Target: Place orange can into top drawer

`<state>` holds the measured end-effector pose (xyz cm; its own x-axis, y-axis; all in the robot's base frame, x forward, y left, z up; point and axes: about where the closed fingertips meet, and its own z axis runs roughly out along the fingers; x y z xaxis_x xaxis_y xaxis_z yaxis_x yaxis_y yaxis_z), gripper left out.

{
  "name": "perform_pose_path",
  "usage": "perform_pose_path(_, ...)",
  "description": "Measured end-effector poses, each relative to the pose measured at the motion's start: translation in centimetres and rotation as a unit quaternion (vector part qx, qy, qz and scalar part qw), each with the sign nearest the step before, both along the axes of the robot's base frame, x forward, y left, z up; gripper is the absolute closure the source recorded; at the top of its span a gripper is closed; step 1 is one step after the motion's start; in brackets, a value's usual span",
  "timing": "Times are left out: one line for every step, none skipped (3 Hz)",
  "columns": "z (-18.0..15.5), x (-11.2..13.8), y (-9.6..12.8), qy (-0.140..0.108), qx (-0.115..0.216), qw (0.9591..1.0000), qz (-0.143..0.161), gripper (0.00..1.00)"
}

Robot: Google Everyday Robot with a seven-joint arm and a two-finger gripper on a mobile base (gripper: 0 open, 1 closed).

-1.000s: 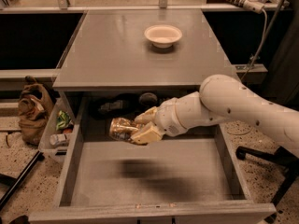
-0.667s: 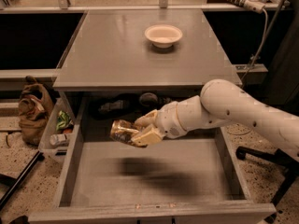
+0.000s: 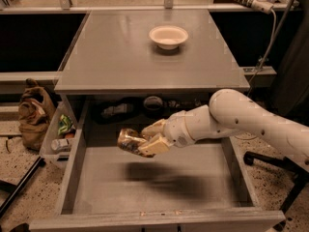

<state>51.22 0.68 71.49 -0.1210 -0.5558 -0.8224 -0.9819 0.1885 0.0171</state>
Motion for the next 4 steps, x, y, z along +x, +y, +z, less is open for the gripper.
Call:
perform_pose_path(-0.6,0.0,0.0,0.003,-0.013,0.9999,-0.001,1.0)
perform_pose_path(-1.9,-0.3,-0.5,0.012,-0.034,0.9993,-0.008,1.0)
perform_pose_path(-3.6,-0.6,-1.0,0.025,-0.061,0.9978,-0.014,1.0)
perform_pose_path(-5.0,-0.9,-1.5,0.033,-0.093,0.9948,-0.027,1.0)
